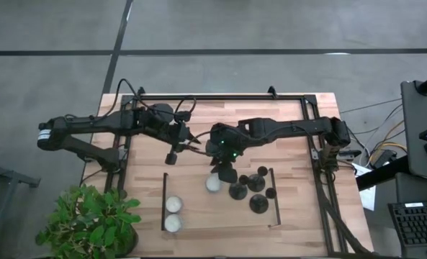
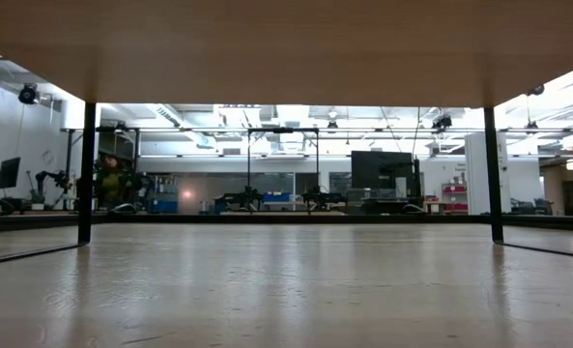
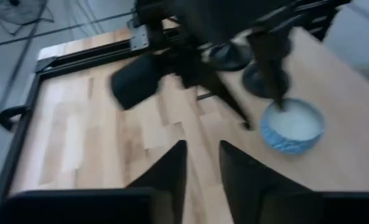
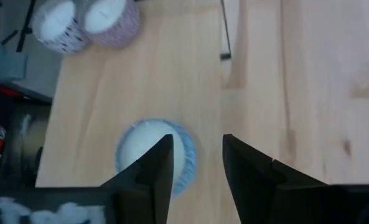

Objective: Pick & Place candle stick holders
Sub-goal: Put the scented candle on the shelf

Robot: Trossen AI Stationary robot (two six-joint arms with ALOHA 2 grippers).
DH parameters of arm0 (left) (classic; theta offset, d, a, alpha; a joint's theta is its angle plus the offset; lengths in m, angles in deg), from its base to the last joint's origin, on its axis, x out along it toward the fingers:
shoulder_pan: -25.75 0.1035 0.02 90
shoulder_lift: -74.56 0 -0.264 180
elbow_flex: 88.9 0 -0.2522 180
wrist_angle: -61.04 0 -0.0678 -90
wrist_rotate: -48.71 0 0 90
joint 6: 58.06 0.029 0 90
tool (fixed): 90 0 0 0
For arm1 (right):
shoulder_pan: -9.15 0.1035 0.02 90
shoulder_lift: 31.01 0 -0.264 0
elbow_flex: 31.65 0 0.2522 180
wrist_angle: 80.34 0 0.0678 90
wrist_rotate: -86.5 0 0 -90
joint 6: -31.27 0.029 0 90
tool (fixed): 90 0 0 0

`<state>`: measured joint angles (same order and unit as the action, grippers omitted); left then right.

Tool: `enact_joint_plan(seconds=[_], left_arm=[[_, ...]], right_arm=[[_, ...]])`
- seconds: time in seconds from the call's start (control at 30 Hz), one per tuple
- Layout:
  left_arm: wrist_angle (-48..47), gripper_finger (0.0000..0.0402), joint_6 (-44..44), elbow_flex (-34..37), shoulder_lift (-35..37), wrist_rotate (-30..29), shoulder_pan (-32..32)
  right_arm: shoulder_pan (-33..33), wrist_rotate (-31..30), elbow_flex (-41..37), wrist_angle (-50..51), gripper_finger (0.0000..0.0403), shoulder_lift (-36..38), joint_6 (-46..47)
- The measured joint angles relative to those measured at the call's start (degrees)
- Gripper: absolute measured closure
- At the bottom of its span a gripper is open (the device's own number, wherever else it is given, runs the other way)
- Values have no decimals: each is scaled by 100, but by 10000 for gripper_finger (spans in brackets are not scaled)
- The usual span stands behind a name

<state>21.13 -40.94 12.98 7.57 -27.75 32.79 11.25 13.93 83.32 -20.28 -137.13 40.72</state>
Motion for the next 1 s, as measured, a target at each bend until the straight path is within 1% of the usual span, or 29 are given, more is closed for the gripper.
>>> enact_joint_plan(seconds=[0.07,0.13,0.23,0.3,0.4,0.47,0.53,0.67,0.73,0.87,0.93,1.0], left_arm=[[1,289,-58,0,21,229,0],[2,265,-38,0,49,616,0],[72,242,-29,0,92,1176,0],[99,235,13,0,93,1464,0],[209,234,23,0,85,1599,-2],[223,234,21,0,81,1848,-1],[278,234,17,2,77,2252,0],[484,234,-64,2,79,2855,-4],[567,234,-76,2,79,2895,-3],[595,234,-79,2,79,2896,-13],[617,234,-79,2,79,2895,-13],[614,234,-79,2,79,2887,-13]], right_arm=[[-74,-1,53,220,268,0,-8],[-155,-5,89,392,269,0,-19],[-253,-21,123,543,275,0,-87],[-313,-22,143,553,280,8,-159],[-417,-22,144,550,286,56,-280],[-489,-110,144,593,290,100,-369],[-572,-327,144,664,294,162,-521],[-767,-1098,144,814,304,312,-872],[-931,-1231,144,860,310,375,-841],[-1246,-1050,142,1316,328,481,-1054],[-1369,-969,63,1377,346,566,-1158],[-1474,-937,-76,1207,377,663,-1266]])
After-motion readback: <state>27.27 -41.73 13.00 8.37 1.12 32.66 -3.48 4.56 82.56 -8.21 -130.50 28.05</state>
